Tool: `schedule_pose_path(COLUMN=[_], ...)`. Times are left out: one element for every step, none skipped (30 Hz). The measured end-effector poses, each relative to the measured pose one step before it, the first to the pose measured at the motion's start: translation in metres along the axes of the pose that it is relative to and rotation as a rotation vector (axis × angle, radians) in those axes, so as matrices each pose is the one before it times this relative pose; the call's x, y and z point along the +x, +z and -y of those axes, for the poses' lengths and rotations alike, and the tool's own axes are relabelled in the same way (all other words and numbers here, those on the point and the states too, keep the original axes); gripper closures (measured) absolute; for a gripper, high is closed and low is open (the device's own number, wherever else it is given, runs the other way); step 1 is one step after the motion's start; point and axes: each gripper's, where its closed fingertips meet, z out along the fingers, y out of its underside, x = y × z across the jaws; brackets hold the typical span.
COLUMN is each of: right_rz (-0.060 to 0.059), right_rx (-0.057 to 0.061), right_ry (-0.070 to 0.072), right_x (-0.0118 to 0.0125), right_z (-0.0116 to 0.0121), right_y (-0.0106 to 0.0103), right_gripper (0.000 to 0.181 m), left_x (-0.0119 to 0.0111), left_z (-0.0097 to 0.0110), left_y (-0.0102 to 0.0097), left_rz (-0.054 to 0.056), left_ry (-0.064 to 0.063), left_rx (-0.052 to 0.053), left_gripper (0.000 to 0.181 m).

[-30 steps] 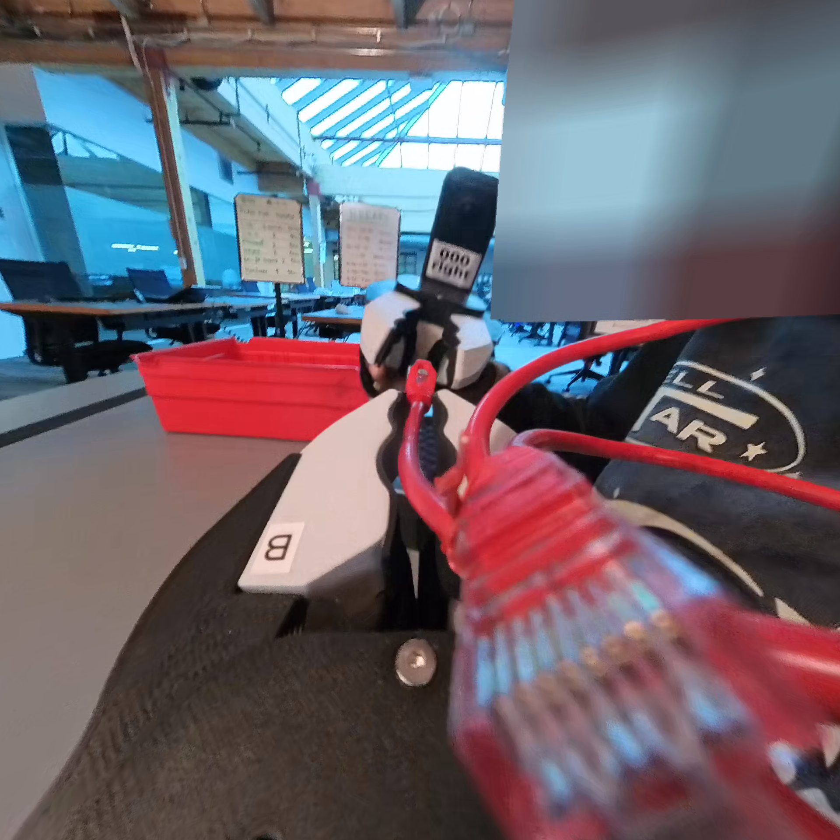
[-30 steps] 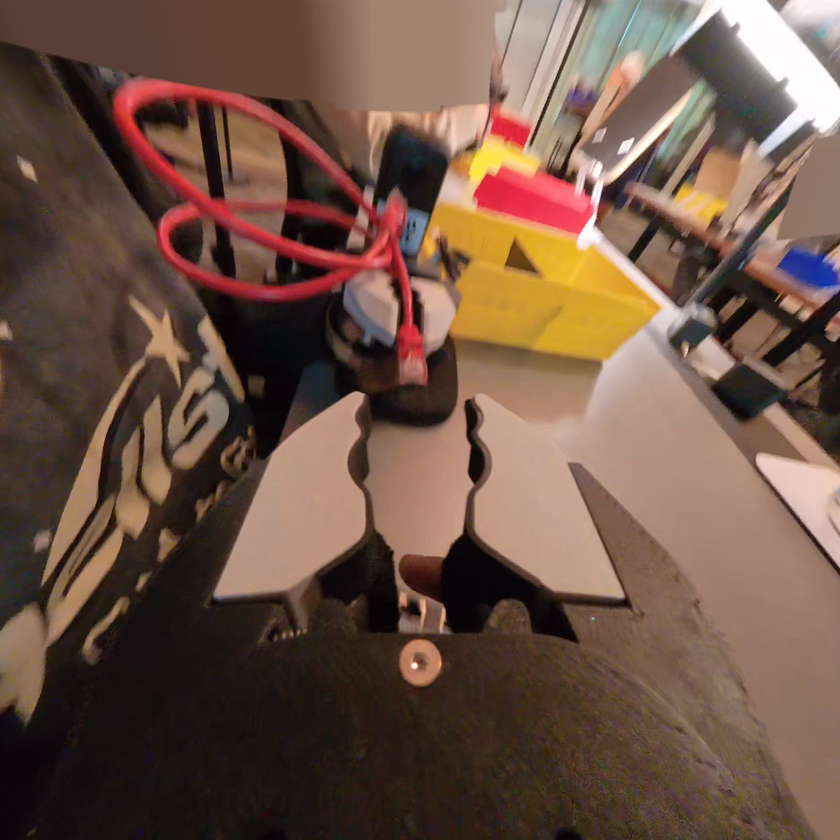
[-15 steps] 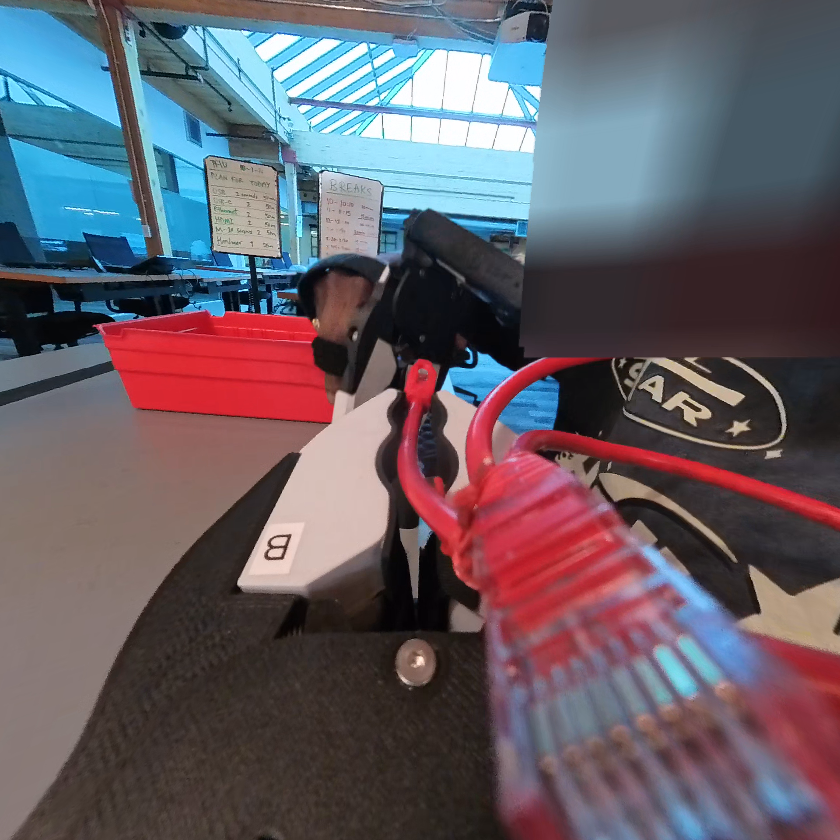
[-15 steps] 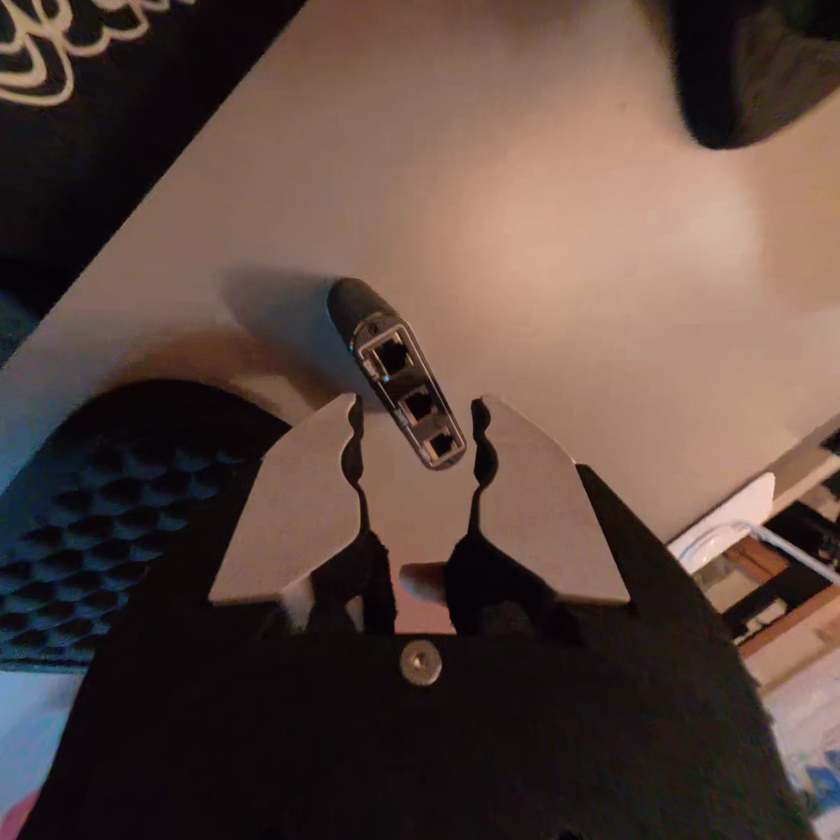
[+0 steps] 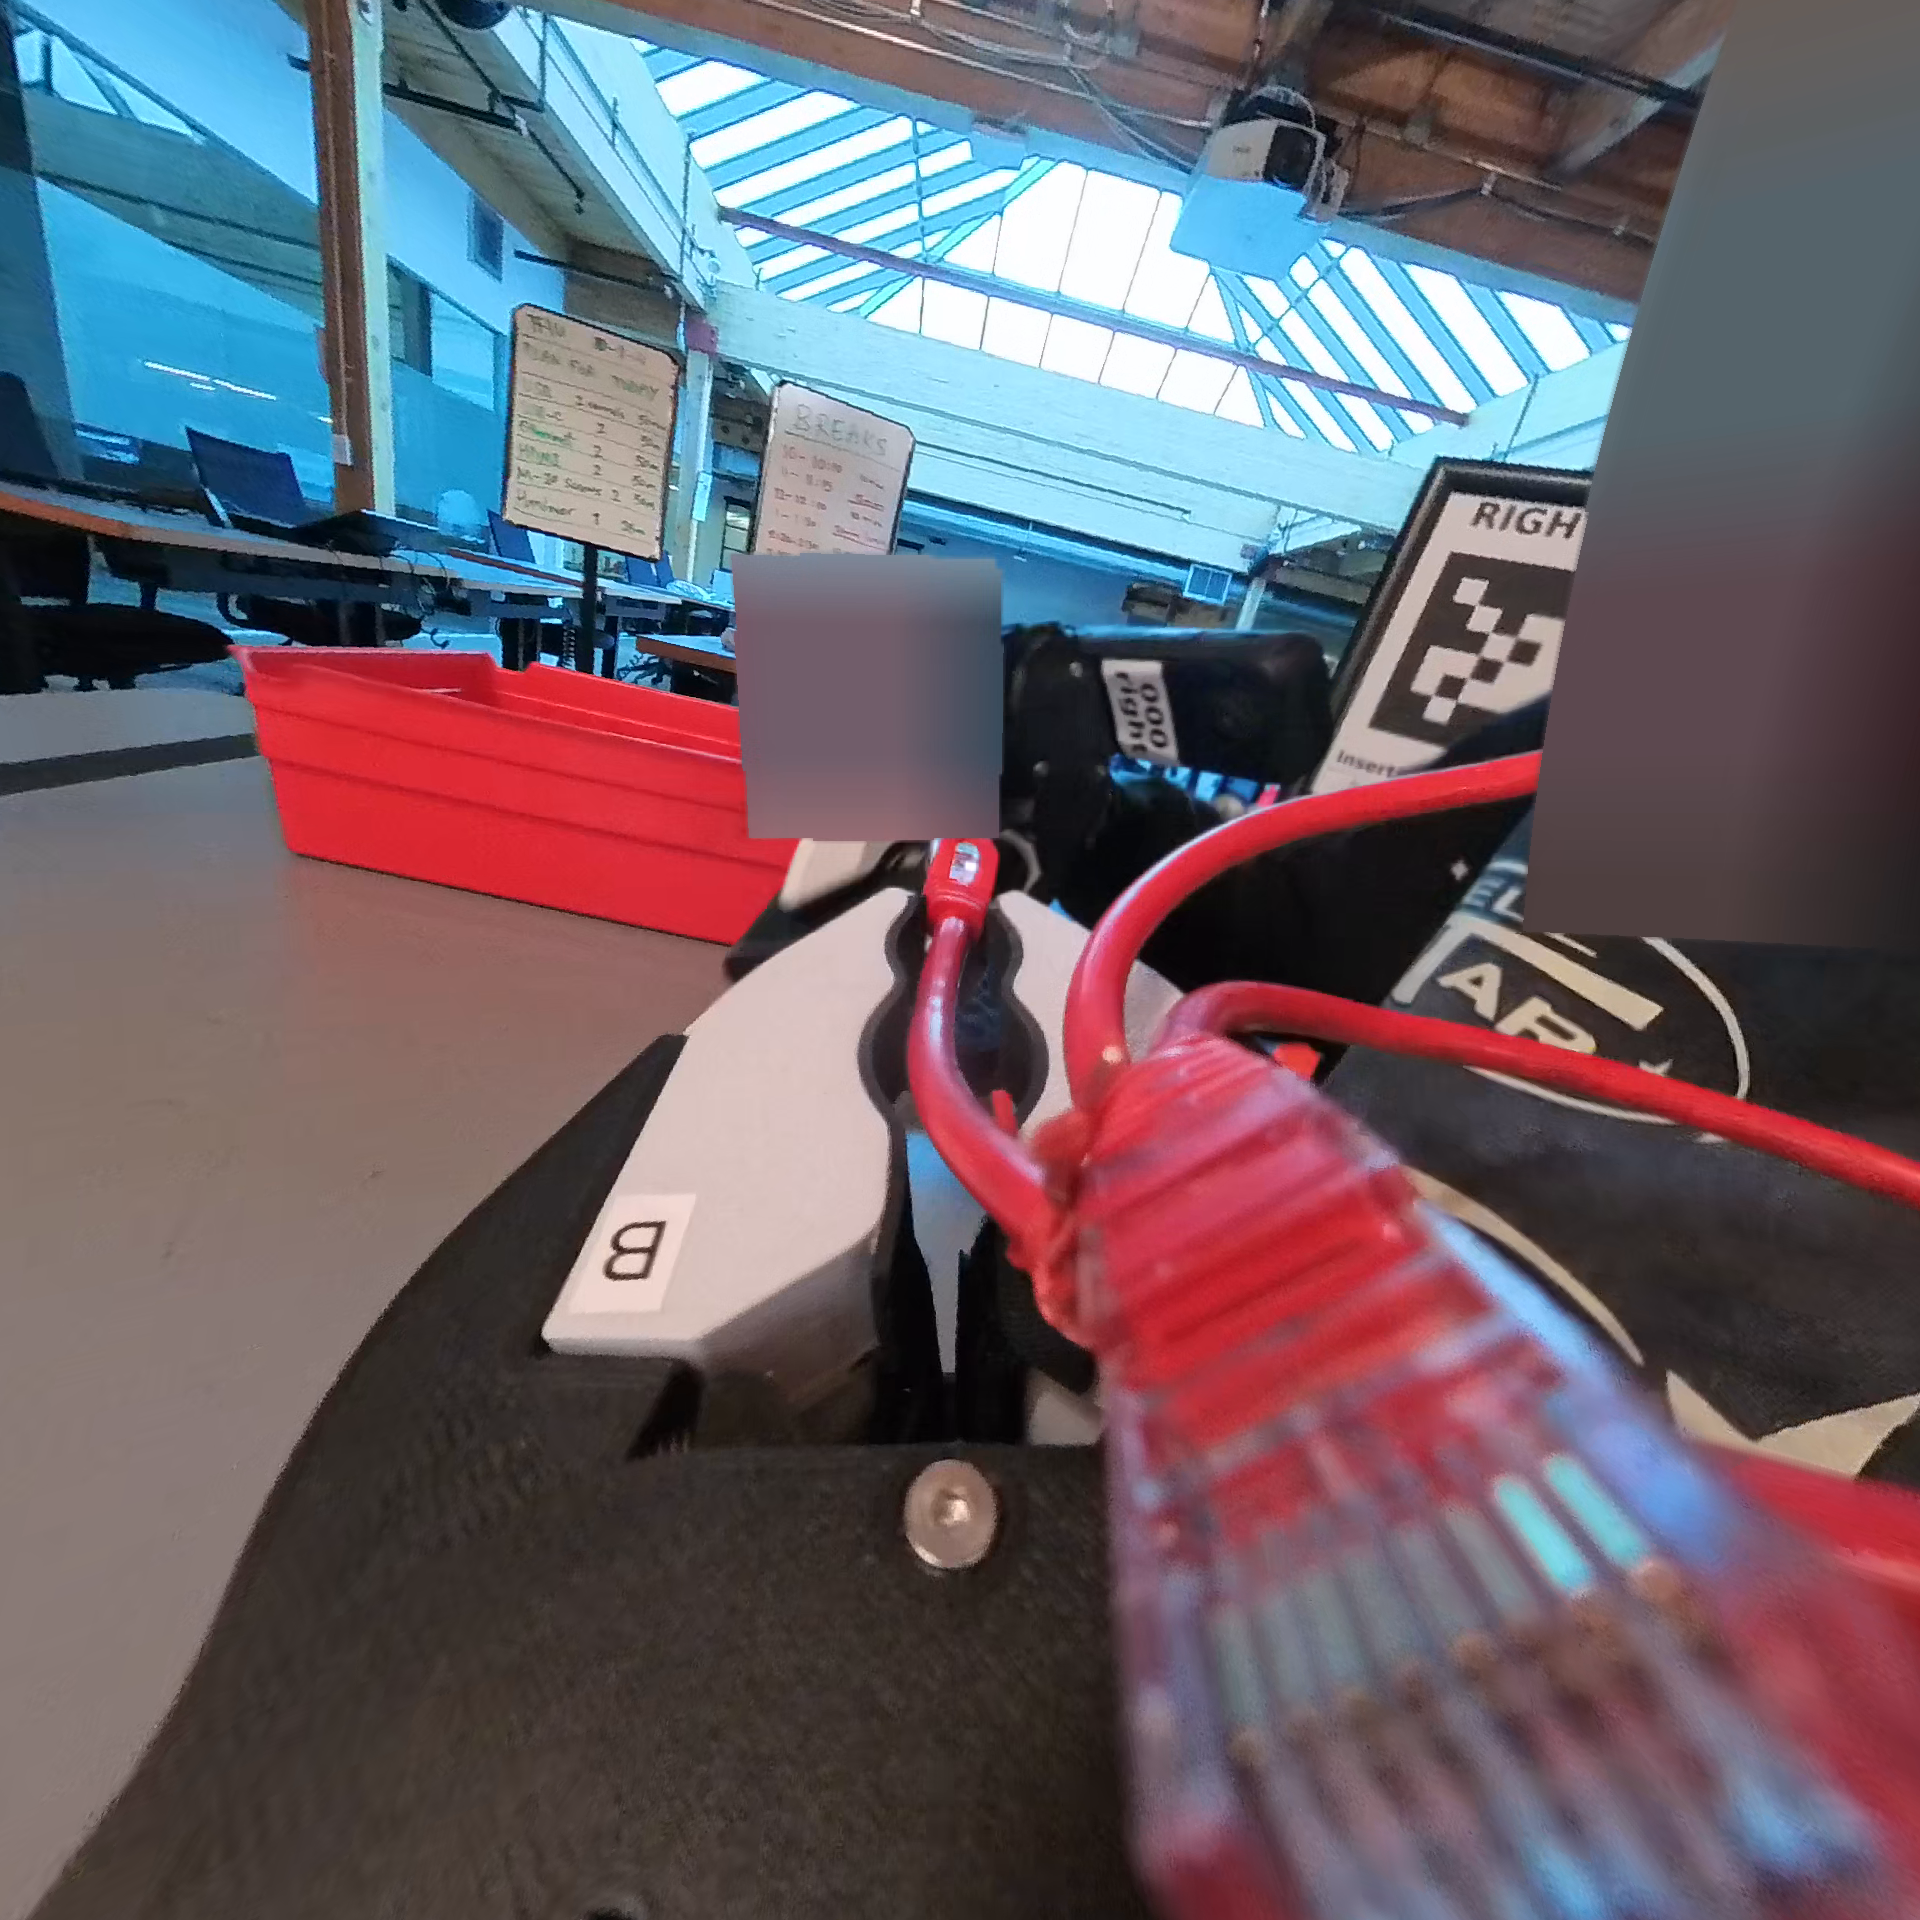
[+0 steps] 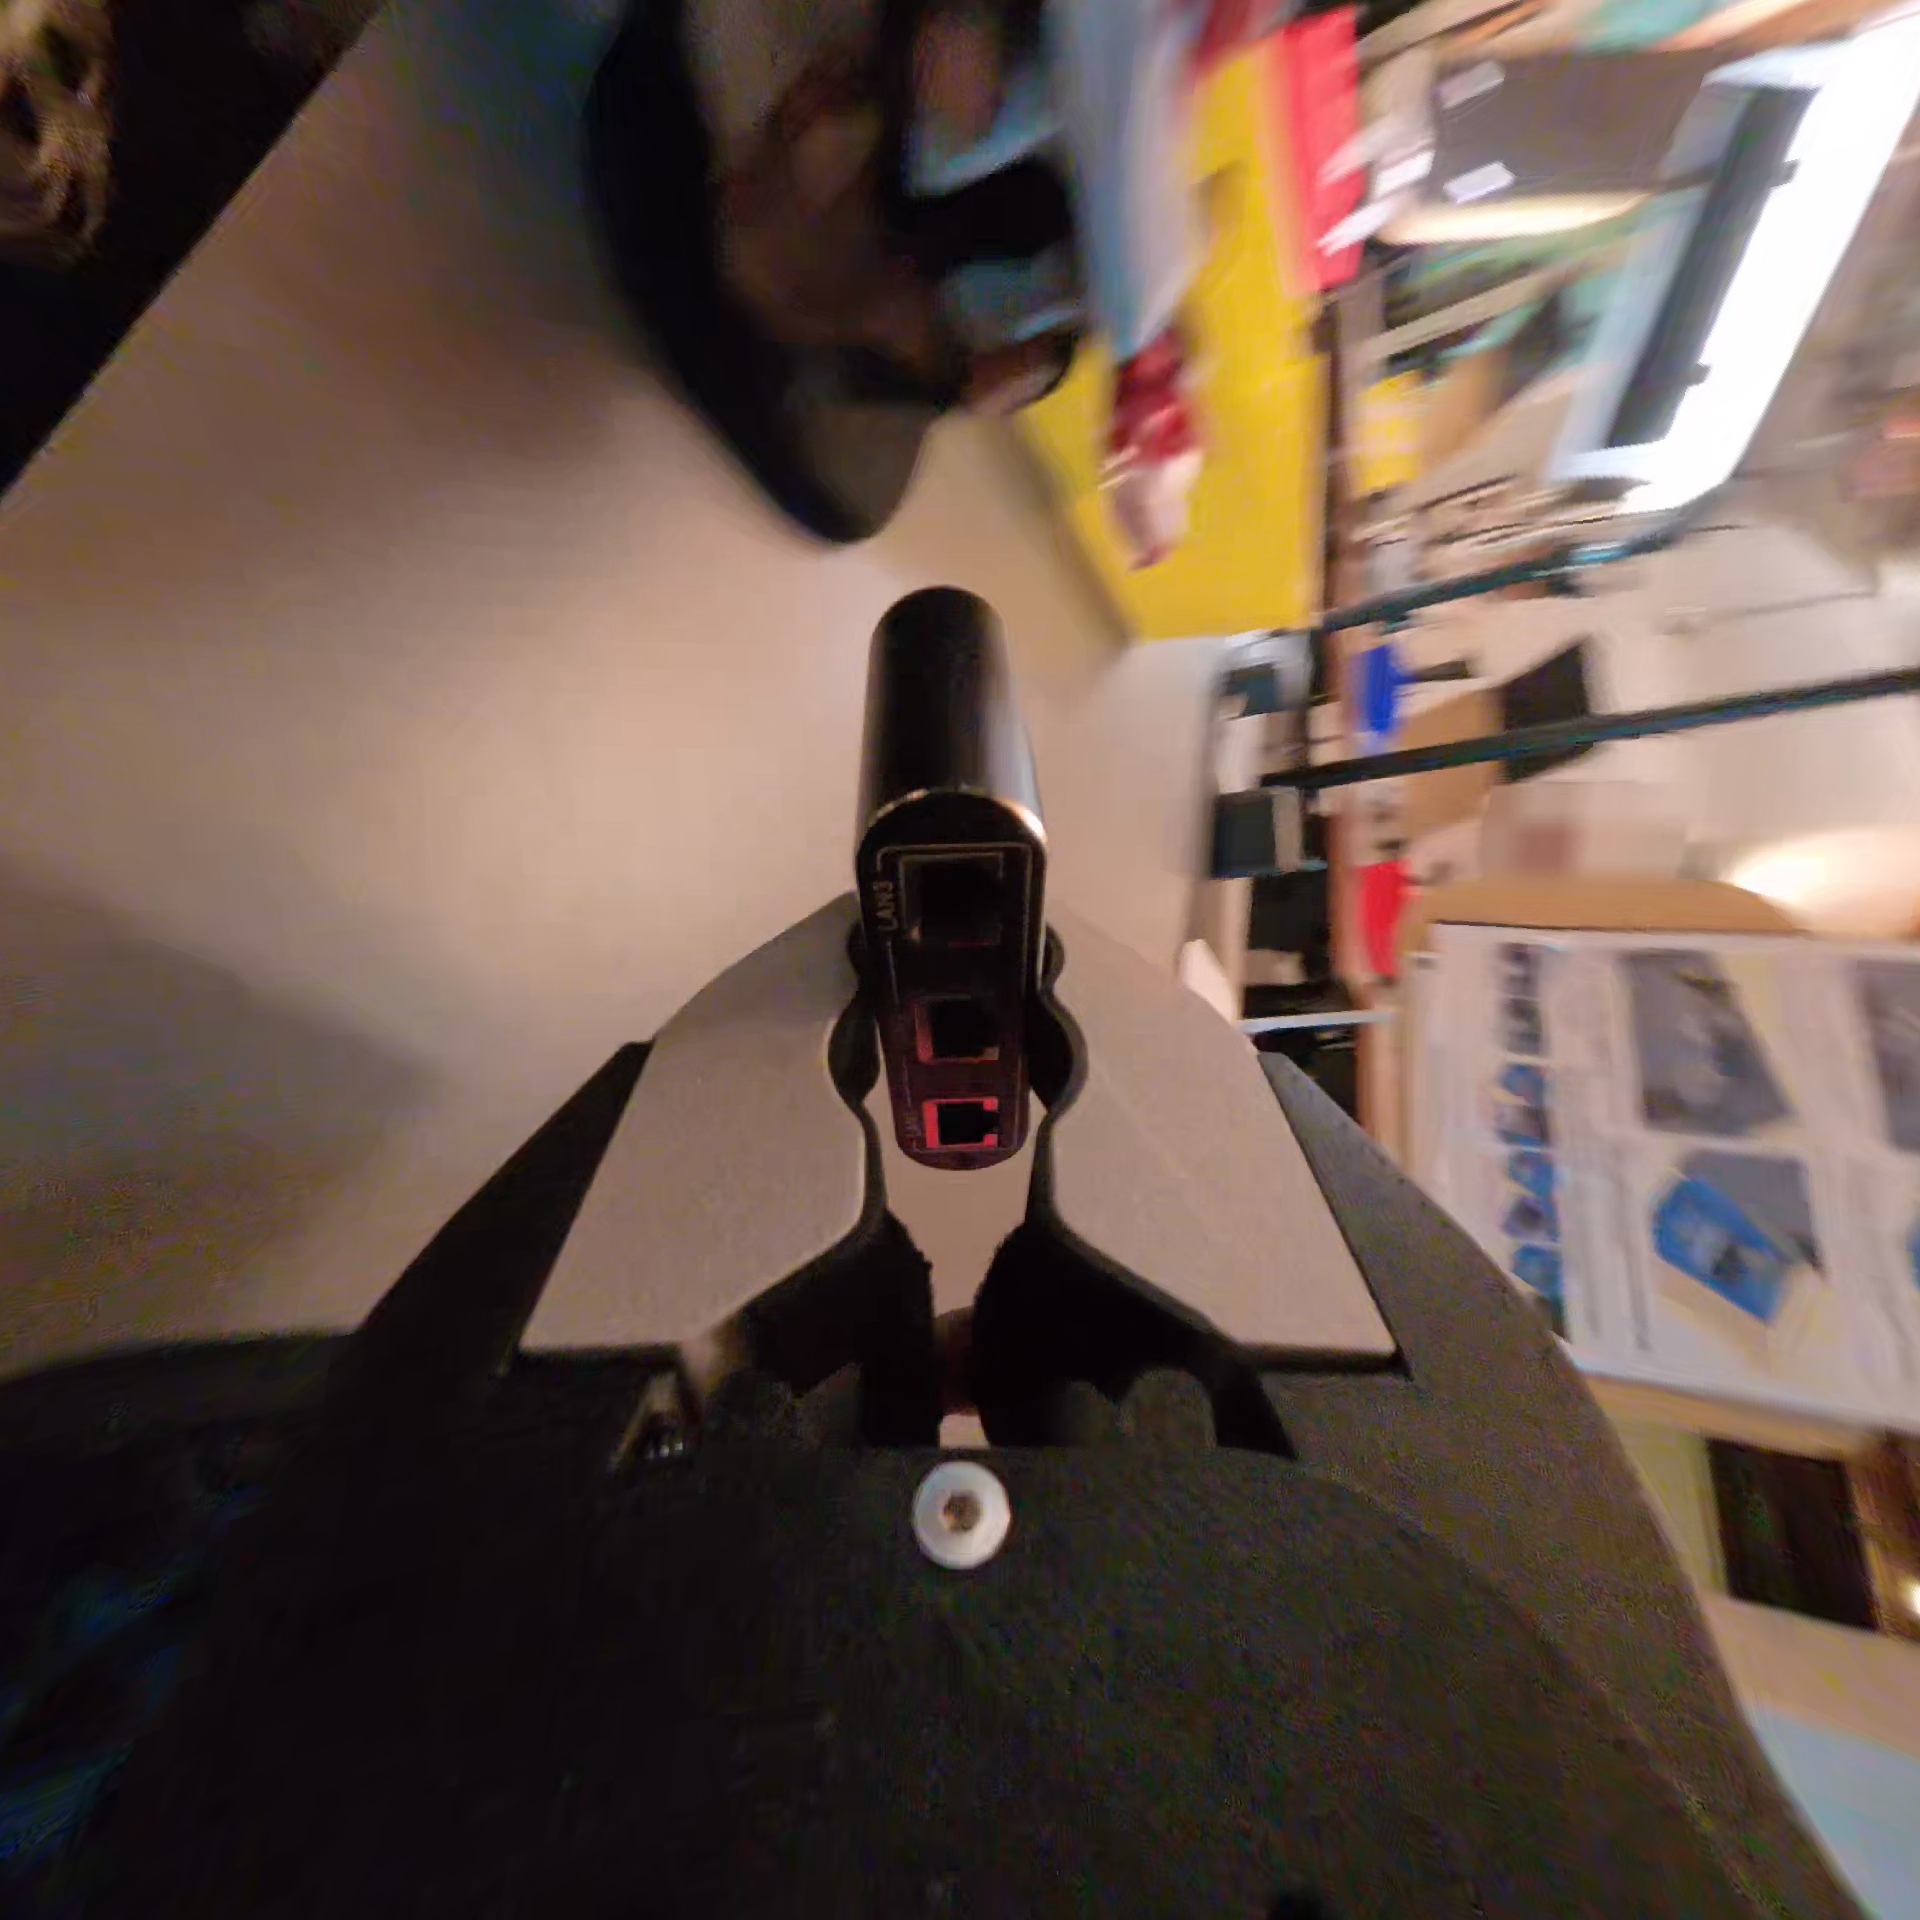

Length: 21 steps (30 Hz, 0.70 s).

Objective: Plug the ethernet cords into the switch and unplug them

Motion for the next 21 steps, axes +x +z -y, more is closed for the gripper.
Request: schedule_pose_path(right_rz=[-0.0956, -0.0891, -0.078, -0.0561, -0.0339, -0.0181, -0.0032, 0.0056, 0.01, 0.0108, 0.0086, 0.0006, -0.0067, -0.0078, -0.0027, 0.0014, 0.0057, 0.0115, 0.0083, 0.0021, -0.0017], right_rx=[0.0588, 0.0635, 0.0673, 0.0596, 0.0411, 0.0175, -0.0034, -0.0123, -0.013, -0.014, -0.0146, -0.0123, -0.0144, -0.0162, -0.0125, -0.0086, -0.0032, 0.0005, 0.0056, 0.0079, 0.005], right_ry=[0.0385, 0.0343, 0.0343, 0.0299, 0.0178, 0.0049, -0.0111, -0.0259, -0.0293, -0.0279, -0.0318, -0.0342, -0.0405, -0.0432, -0.0405, -0.0351, -0.0224, -0.0096, -0.0021, 0.0013, 0.0043], right_x=[0.00915, 0.00838, 0.00708, 0.00442, 0.00183, 0.00007, -0.00186, -0.00276, -0.00295, -0.00261, -0.00203, -0.00093, -0.00016, -0.0003, -0.00102, -0.0016, -0.002, -0.00229, -0.00175, -0.00077, 0.00015], right_z=[0.00684, 0.00827, 0.00938, 0.00878, 0.00681, 0.00366, 0.001, -0.00035, -0.0005, -0.0008, -0.00111, -0.00085, -0.00118, -0.00127, -0.00065, -0.00001, 0.00069, 0.00105, 0.00148, 0.00171, 0.00113], right_y=[-0.00829, -0.00754, -0.00634, -0.00473, -0.00288, -0.00123, -0.00003, 0.00079, 0.00094, 0.00121, 0.001, 0.00078, 0.00093, 0.00106, 0.0013, 0.00137, 0.00137, 0.00144, 0.00123, 0.001, 0.0006], right_gripper=[0.156, 0.156, 0.157, 0.157, 0.157, 0.157, 0.157, 0.157, 0.157, 0.157, 0.157, 0.157, 0.157, 0.157, 0.157, 0.157, 0.157, 0.157, 0.157, 0.157, 0.157], left_x=[-0.00222, -0.0022, -0.00121, 0.0004, 0.00204, 0.00149, 0.00081, 0.00191, 0.00279, 0.00221, 0.0019, 0.00179, 0.00152, 0.00065, -0.00013, -0.00042, -0.00032, -0.00053, 0.0, 0.00017, -0.00048], left_z=[0.00081, 0.00053, 0.00001, -0.00039, -0.00116, -0.00187, -0.00236, -0.00234, -0.00179, -0.00165, -0.00181, -0.00162, -0.00074, -0.00049, -0.00075, -0.00057, 0.00011, 0.00104, 0.00089, 0.0003, -0.00019], left_y=[-0.0006, -0.0004, -0.00003, 0.00049, 0.00094, 0.00146, 0.00171, 0.00174, 0.0016, 0.00127, 0.00122, 0.00117, 0.00096, 0.00077, 0.00059, 0.00043, -0.00007, -0.00053, -0.00052, -0.00037, 0.00003], left_rz=[0.0077, 0.0079, 0.0018, -0.0058, -0.0131, -0.0073, -0.0004, -0.0063, -0.011, -0.01, -0.0109, -0.0125, -0.0105, -0.0064, -0.002, 0.0002, 0.0032, 0.0072, 0.0034, 0.001, 0.0048], left_ry=[-0.0154, -0.0167, -0.0142, -0.0109, -0.0069, -0.0061, -0.0001, 0.0053, 0.005, -0.0026, -0.0089, -0.0066, -0.0054, -0.0091, -0.0096, -0.0041, 0.0017, 0.0059, 0.0057, 0.0029, 0.0019], left_rx=[0.0076, 0.0048, 0.0014, -0.0027, -0.0068, -0.0119, -0.0158, -0.0167, -0.0129, -0.0116, -0.011, -0.0086, -0.0025, 0.0, -0.0018, -0.0014, 0.002, 0.0079, 0.0068, 0.0036, -0.0014], left_gripper=[0.17, 0.17, 0.17, 0.17, 0.17, 0.17, 0.17, 0.17, 0.17, 0.17, 0.17, 0.17, 0.17, 0.17, 0.17, 0.17, 0.17, 0.17, 0.17, 0.17, 0.17])
